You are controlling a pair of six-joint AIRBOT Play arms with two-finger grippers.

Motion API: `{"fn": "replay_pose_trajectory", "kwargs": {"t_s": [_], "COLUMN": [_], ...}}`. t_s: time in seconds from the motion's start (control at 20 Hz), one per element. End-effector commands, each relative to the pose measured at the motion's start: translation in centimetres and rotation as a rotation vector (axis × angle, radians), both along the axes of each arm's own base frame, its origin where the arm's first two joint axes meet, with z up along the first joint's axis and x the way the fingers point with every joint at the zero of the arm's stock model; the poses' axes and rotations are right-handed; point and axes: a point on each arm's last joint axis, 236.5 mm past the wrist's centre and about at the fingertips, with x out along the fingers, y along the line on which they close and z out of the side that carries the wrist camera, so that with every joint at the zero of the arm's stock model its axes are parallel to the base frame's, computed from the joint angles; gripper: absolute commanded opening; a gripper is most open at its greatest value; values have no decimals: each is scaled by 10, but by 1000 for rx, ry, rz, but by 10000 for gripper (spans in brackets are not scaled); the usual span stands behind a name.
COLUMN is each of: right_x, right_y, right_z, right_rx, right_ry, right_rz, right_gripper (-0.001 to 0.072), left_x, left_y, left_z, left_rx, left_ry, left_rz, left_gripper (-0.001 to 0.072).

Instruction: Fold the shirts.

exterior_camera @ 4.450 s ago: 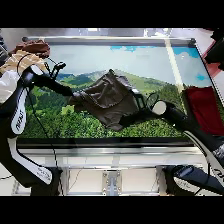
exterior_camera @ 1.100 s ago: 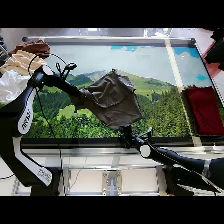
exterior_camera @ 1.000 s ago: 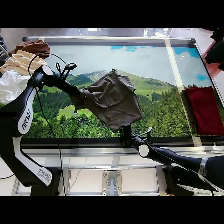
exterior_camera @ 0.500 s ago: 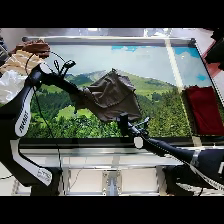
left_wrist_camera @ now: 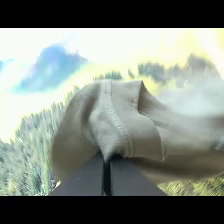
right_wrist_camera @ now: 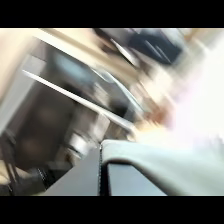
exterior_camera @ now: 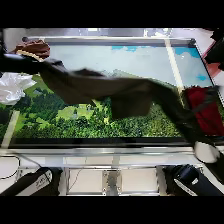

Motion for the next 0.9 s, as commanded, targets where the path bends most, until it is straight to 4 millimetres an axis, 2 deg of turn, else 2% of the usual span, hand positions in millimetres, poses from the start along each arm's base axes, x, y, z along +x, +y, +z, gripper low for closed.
{"fn": "replay_pose_trajectory", "kwargs": {"t_s": [0.0, 0.05, 0.1, 0.15, 0.2, 0.25, 0.35, 0.5, 0.6, 0.65, 0.75, 0.85], "right_x": [-81, -92, -94, -88, -74, -54, -10, 51, 91, 113, 156, 191], "right_y": [-51, -51, -45, -36, -28, -20, -14, -22, -33, -43, -70, -88], "right_z": [104, 117, 119, 108, 89, 57, -18, -131, -199, -230, -273, -293], "right_rx": [-79, -114, -165, -225, -262, -319, -439, -598, -684, -696, -669, -658], "right_ry": [-329, -357, -355, -316, -242, -135, 98, 381, 502, 550, 606, 634], "right_rz": [-59, -45, -28, -3, 23, 48, 81, 101, 92, 52, -80, -150], "right_gripper": [7, 7, 8, 8, 8, 7, 7, 8, 7, 7, 7, 7], "left_x": [-86, -105, -117, -123, -121, -113, -91, -55, -11, 13, 61, 89], "left_y": [-8, -12, -14, -15, -15, -15, -21, -40, -42, -39, -33, -33], "left_z": [94, 110, 117, 115, 103, 84, 14, -114, -192, -221, -268, -294], "left_rx": [-25, -48, -56, -56, -67, -89, -113, -131, -93, -74, -92, -92], "left_ry": [-230, -275, -295, -290, -253, -191, 7, 303, 359, 360, 354, 381], "left_rz": [71, 92, 98, 96, 101, 111, 89, 54, 101, 135, 223, 236], "left_gripper": [13, 13, 12, 12, 12, 12, 12, 12, 12, 12, 12, 12]}}
